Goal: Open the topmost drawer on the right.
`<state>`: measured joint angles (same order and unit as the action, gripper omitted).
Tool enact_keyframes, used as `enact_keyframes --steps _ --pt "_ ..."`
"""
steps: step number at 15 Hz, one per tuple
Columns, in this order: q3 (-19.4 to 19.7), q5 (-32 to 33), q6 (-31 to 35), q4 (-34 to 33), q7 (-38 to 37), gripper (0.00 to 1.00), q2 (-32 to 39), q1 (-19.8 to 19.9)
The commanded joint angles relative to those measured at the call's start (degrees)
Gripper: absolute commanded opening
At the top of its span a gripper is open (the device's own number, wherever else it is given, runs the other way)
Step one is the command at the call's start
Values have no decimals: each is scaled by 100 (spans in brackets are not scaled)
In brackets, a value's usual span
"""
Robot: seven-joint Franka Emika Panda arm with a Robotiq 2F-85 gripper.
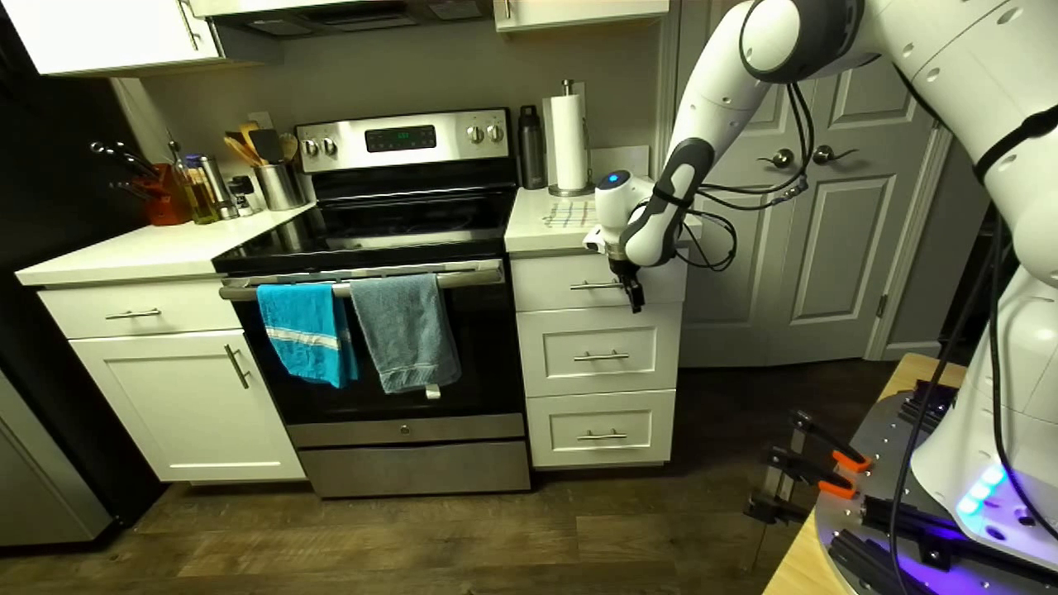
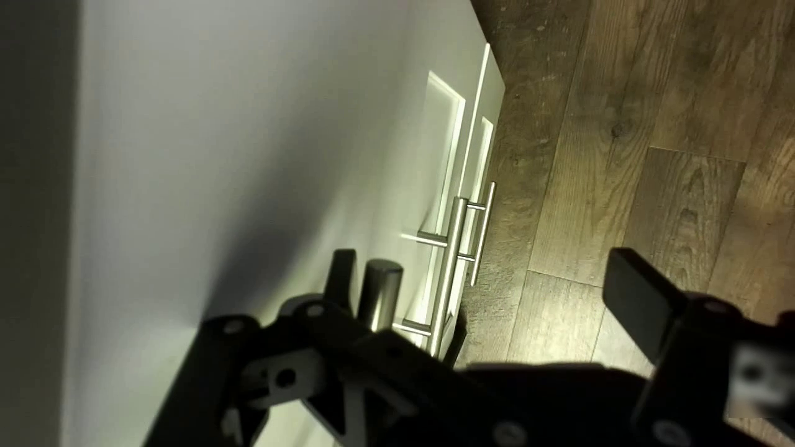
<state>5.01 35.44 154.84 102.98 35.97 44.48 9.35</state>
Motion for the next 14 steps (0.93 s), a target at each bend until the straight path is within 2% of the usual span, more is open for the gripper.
enact_keyframes --steps 1,6,7,14 --pt "-209 -89 -194 134 496 100 25 78" --pt "-182 13 -235 249 731 100 -8 73" --pt "25 -15 -38 -5 218 100 -4 -21" --pt "42 -11 -35 -10 182 100 -6 -33"
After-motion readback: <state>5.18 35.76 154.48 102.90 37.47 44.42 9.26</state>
